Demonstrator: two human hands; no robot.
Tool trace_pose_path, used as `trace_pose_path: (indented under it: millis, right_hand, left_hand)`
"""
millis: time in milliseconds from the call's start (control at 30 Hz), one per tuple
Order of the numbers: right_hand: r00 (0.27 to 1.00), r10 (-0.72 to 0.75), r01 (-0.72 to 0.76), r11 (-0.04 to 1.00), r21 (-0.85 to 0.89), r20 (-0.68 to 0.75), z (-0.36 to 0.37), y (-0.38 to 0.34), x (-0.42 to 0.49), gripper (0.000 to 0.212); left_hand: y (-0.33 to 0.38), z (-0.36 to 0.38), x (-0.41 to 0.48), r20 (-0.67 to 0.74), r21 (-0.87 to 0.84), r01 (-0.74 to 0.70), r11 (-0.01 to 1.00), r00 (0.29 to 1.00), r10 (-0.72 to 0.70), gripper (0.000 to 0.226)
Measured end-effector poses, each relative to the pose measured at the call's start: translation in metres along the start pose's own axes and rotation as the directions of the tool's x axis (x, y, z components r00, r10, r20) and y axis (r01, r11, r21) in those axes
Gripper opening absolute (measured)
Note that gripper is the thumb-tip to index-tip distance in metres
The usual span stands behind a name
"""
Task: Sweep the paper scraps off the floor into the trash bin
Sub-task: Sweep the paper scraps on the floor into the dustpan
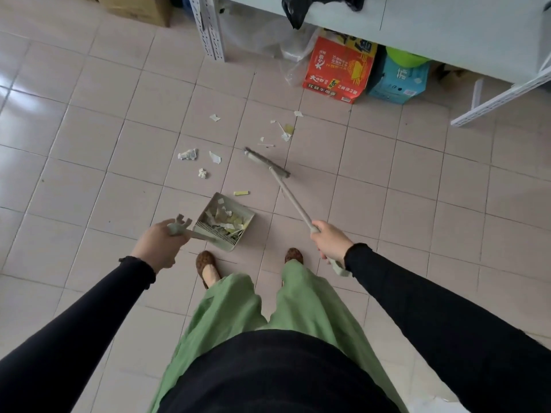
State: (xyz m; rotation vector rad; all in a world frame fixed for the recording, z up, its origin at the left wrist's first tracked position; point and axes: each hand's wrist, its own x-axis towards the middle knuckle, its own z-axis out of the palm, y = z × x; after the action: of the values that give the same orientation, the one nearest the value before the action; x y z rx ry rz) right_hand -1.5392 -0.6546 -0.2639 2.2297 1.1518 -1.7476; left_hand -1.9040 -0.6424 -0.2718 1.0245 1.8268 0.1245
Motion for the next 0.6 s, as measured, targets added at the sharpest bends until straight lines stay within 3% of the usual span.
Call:
trace_pose_path:
  millis: [167, 300, 400, 600]
  right_hand:
    - [0.994, 0.096, -0.094, 0.995, -0.045, 0.051, 0.064, -0.033, 0.007, 0.049]
    - [0.97, 0.165, -0.184, 0.978, 0.096, 0.177, 0.065, -0.033, -0.032, 0.034]
    - [0.961, 0.152, -0.194, 0.965, 0.174, 0.229, 0.066, -0.021, -0.076, 0.038]
    - [0.988, 0.126, -0.144, 0.955, 0.26, 0.085, 0.098, -0.019, -0.094, 0.045]
  left_hand:
    - [0.005, -0.039, 0.037, 0.07, 0.086, -0.027, 0.996, 0.997, 0.021, 0.012]
    - [0.0, -0.06, 0.046, 0.113, 0.146, -0.069, 0.987, 0.992, 0.052, 0.013]
    - [-0.016, -0.073, 0.05, 0.135, 0.143, -0.102, 0.984, 0.987, 0.083, 0.017]
    - [-0.032, -0.091, 0.05, 0.162, 0.189, -0.16, 0.969, 0.978, 0.13, 0.018]
